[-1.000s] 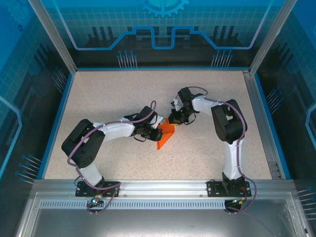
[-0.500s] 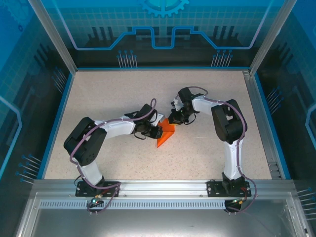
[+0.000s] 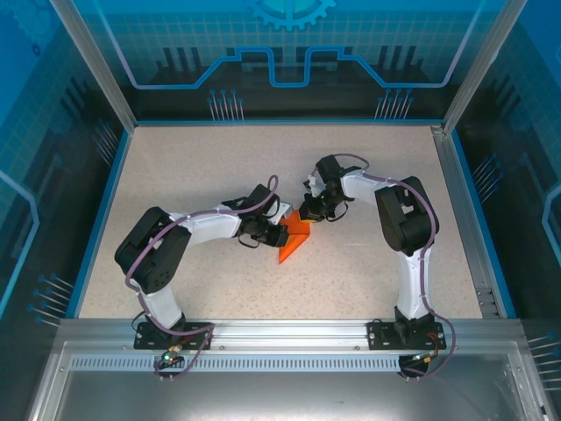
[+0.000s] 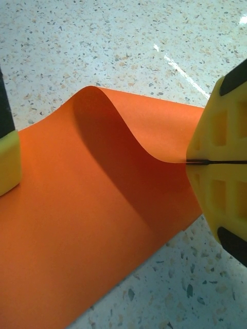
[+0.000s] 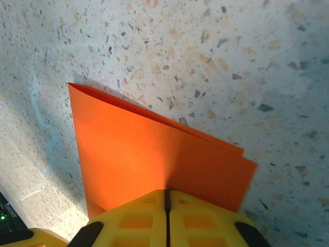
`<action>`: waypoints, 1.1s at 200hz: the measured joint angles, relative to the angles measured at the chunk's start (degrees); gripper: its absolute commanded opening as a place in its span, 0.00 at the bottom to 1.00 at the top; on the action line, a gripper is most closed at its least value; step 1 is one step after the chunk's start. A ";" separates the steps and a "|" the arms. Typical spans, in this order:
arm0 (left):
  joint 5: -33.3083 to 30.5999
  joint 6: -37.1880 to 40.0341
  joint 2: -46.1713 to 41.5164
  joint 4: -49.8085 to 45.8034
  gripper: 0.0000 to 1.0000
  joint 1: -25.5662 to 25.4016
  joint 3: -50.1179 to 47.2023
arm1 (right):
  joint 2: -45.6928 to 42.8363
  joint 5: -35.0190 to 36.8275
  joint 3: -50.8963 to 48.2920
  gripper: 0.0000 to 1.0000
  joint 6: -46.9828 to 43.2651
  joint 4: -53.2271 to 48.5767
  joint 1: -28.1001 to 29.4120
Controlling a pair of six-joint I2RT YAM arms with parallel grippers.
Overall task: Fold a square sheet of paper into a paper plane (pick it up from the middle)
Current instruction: Third fold the triangle at the center of the table.
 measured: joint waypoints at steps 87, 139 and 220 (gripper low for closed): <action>-0.04 -0.04 1.07 -1.11 0.09 0.04 0.00 | 0.00 0.00 0.00 0.06 0.00 0.00 0.00; -0.07 -0.02 1.29 -1.18 0.10 0.04 0.00 | 0.00 0.00 -0.04 0.06 0.00 0.02 0.00; -0.28 0.00 2.89 -1.49 0.10 0.15 0.79 | 0.00 -0.02 -0.15 0.06 0.00 0.20 0.00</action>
